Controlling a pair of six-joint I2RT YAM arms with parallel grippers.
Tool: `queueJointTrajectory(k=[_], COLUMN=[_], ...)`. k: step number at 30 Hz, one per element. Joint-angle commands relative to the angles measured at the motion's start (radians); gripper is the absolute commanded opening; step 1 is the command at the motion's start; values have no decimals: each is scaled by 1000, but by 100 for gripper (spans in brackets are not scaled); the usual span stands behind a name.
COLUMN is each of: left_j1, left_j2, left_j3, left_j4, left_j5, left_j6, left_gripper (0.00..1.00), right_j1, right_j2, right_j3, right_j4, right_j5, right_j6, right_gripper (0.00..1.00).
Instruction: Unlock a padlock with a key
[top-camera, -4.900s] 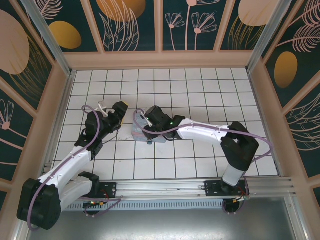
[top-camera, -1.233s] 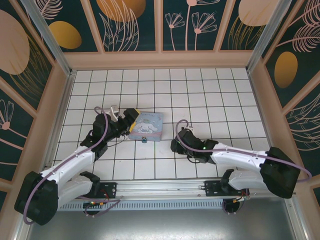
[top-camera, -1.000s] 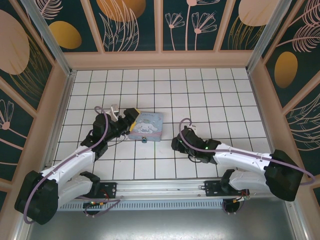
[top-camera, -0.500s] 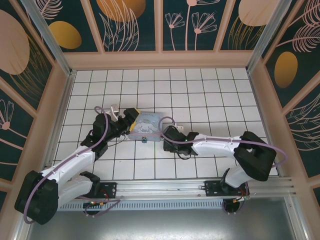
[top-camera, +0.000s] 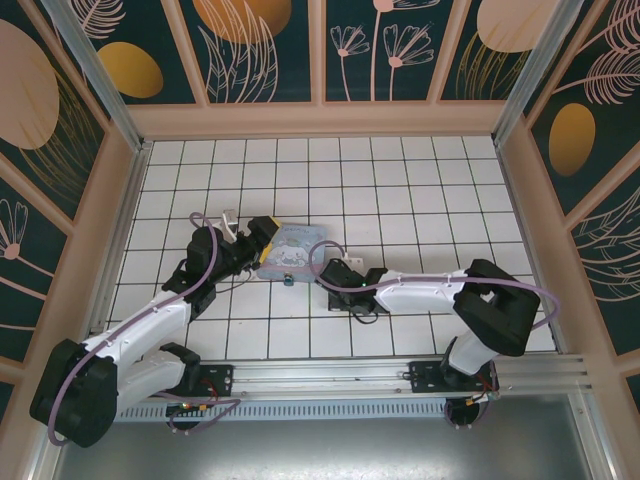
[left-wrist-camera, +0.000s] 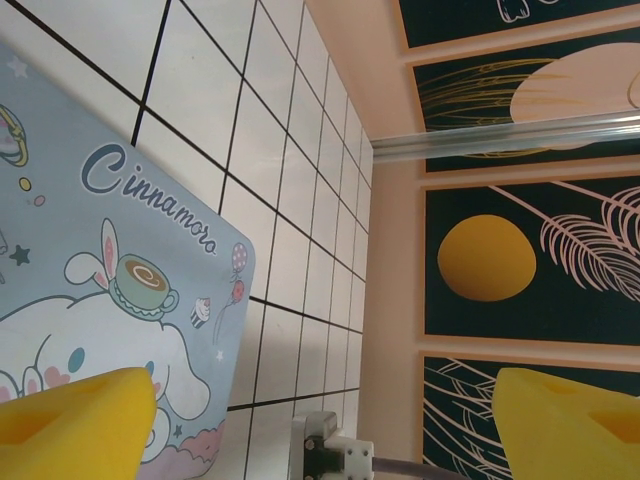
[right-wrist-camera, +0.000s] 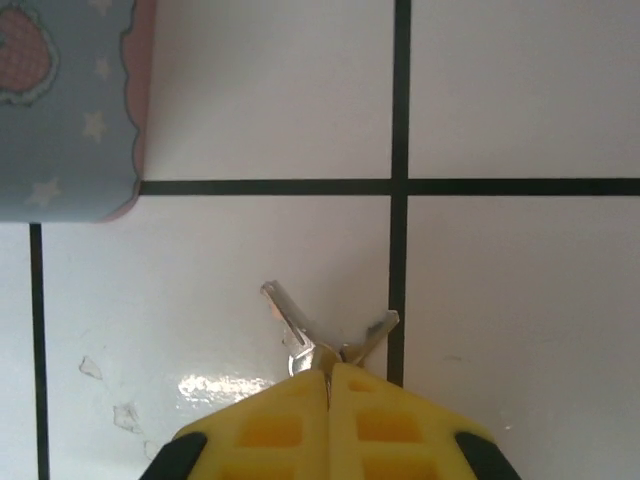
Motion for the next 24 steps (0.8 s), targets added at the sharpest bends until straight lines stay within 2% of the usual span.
queueJointTrajectory(k=[1, 10, 18, 22, 23, 24], left_j1=[-7, -7, -7, -7, -7, -7], left_j2=[3, 5, -10, -11, -10, -7], left_j3=[11, 9, 6, 6, 7, 6], left_j4=[31, 41, 24, 26, 29, 33], left_j5=[-13, -14, -14, -11, -11, -10], left_j6=[0, -2, 4, 3, 1, 0], left_gripper=[88, 87, 87, 87, 87, 87], right_j1=[-3, -1, -9, -65, -88, -104], right_j2=[-22, -314, -322, -329, -341, -369], right_j3=[-20, -60, -99, -146, -143, -136], right_j4=[-42, 8, -55, -6, -29, -54], right_j5=[28, -88, -150, -280, -263, -213], right_j6=[13, 63, 93, 65, 58, 52], right_gripper=[0, 0, 0, 0, 22, 56])
